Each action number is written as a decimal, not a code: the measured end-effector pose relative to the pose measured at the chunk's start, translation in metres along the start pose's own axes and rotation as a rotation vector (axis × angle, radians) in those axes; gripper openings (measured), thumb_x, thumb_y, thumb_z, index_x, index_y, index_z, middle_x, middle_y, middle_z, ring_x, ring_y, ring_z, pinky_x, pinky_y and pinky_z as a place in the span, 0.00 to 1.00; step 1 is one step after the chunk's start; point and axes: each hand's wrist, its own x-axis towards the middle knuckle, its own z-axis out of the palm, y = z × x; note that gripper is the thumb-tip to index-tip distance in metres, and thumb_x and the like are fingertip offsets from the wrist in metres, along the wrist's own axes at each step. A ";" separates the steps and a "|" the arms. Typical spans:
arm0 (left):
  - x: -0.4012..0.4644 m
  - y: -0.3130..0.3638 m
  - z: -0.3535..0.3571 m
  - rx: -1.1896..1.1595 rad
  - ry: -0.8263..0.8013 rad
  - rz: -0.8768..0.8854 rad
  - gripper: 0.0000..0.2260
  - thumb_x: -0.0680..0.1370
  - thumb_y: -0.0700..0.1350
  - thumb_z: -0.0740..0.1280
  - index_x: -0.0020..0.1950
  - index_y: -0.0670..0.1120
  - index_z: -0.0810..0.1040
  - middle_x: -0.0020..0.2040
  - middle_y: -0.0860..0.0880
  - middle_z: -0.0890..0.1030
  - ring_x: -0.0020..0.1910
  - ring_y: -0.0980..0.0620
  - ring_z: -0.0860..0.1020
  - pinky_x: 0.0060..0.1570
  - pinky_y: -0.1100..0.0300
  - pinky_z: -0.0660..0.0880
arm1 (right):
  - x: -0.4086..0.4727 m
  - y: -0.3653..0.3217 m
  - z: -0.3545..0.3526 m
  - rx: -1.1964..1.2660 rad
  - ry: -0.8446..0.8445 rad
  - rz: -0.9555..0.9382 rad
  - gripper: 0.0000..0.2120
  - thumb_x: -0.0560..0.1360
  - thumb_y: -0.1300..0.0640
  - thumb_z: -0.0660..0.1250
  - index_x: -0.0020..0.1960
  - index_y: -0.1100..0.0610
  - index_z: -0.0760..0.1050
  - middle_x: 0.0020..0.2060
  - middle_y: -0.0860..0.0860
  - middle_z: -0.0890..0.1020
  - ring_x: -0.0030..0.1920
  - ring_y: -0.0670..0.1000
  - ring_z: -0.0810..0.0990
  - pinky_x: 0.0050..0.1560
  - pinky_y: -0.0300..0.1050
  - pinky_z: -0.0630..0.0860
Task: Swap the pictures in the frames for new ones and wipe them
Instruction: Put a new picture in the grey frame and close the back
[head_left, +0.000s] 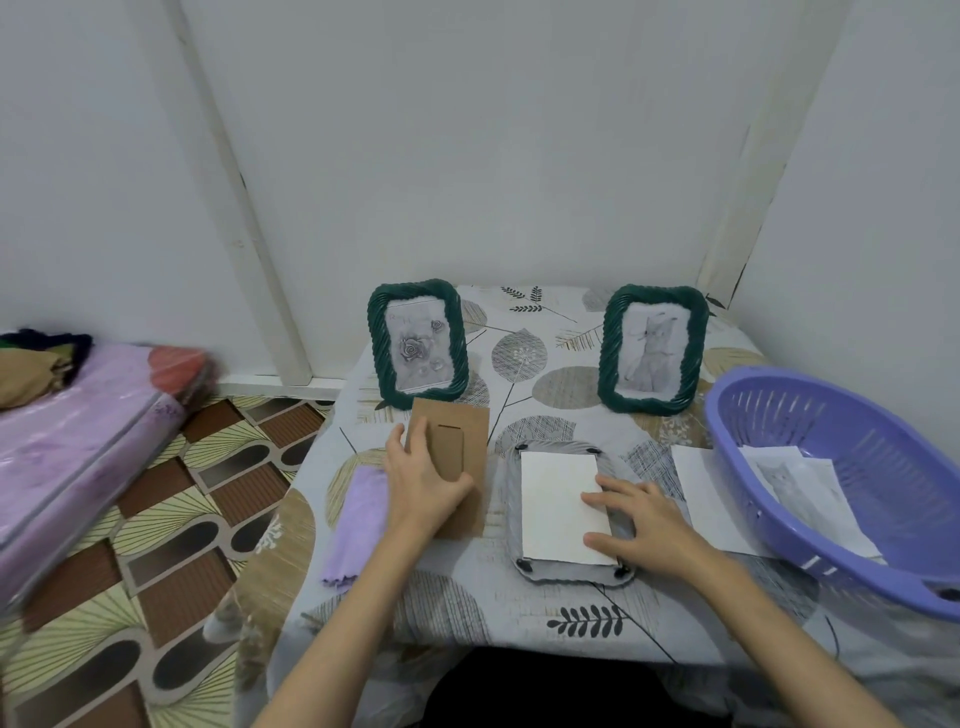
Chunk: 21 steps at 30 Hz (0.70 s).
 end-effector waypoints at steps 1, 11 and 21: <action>0.001 0.002 -0.004 -0.011 0.014 -0.007 0.37 0.67 0.44 0.72 0.73 0.45 0.60 0.71 0.40 0.58 0.69 0.41 0.59 0.68 0.51 0.60 | 0.000 0.000 0.000 0.000 -0.001 -0.001 0.27 0.71 0.41 0.68 0.68 0.43 0.67 0.73 0.41 0.60 0.68 0.50 0.58 0.69 0.50 0.57; 0.002 0.051 0.020 -0.301 -0.222 -0.078 0.45 0.58 0.54 0.77 0.71 0.43 0.64 0.65 0.42 0.69 0.62 0.47 0.71 0.64 0.56 0.68 | -0.003 0.001 -0.001 0.182 0.156 -0.026 0.21 0.73 0.47 0.67 0.65 0.45 0.71 0.68 0.44 0.69 0.66 0.50 0.64 0.66 0.44 0.60; -0.008 0.060 0.042 -0.488 -0.449 -0.083 0.28 0.75 0.40 0.68 0.73 0.42 0.62 0.68 0.46 0.69 0.62 0.48 0.73 0.63 0.53 0.71 | -0.002 -0.023 -0.026 0.951 0.173 0.003 0.26 0.68 0.61 0.73 0.64 0.55 0.71 0.41 0.55 0.82 0.38 0.48 0.81 0.40 0.38 0.77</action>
